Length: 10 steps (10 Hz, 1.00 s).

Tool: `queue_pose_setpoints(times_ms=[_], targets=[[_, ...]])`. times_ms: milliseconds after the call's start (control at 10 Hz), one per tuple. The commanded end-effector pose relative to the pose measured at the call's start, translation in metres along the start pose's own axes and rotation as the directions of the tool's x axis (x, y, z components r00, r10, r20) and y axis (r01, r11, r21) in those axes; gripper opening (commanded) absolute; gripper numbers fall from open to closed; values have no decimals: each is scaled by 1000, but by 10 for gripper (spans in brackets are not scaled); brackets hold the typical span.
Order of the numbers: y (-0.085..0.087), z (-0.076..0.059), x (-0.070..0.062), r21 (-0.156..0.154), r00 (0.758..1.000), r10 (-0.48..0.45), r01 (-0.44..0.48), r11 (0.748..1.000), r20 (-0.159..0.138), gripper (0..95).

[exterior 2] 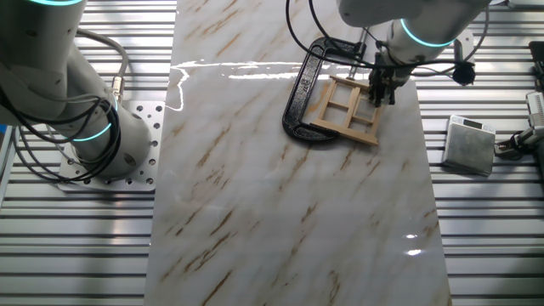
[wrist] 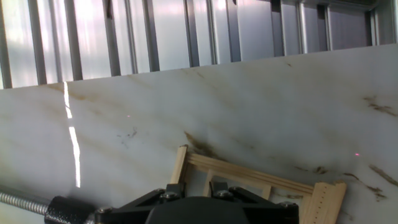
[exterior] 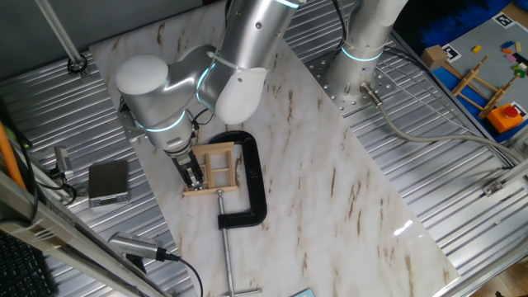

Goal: Open a sliding window

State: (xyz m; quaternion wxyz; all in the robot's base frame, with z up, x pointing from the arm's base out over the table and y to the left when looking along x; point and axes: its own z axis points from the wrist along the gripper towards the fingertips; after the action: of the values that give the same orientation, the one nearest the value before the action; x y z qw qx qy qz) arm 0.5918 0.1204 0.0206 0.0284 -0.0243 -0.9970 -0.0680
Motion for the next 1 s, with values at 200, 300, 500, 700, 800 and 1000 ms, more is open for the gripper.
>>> queue_pose_setpoints(times_ms=[200, 300, 500, 700, 800, 1000], targets=[[-1, -1, 1, 13, 1000, -16, 16, 1000, 2, 190], [-1, -2, 2, 12, 1000, -18, 18, 1000, 3, 0], [-1, -2, 2, 6, 1000, -23, 23, 1000, 3, 0], [-3, -3, 3, 8, 999, -38, 38, 999, 2, 0], [-5, -3, 4, 8, 999, -48, 48, 999, 2, 0], [-16, -4, 6, 13, 996, -85, 85, 996, 2, 0]])
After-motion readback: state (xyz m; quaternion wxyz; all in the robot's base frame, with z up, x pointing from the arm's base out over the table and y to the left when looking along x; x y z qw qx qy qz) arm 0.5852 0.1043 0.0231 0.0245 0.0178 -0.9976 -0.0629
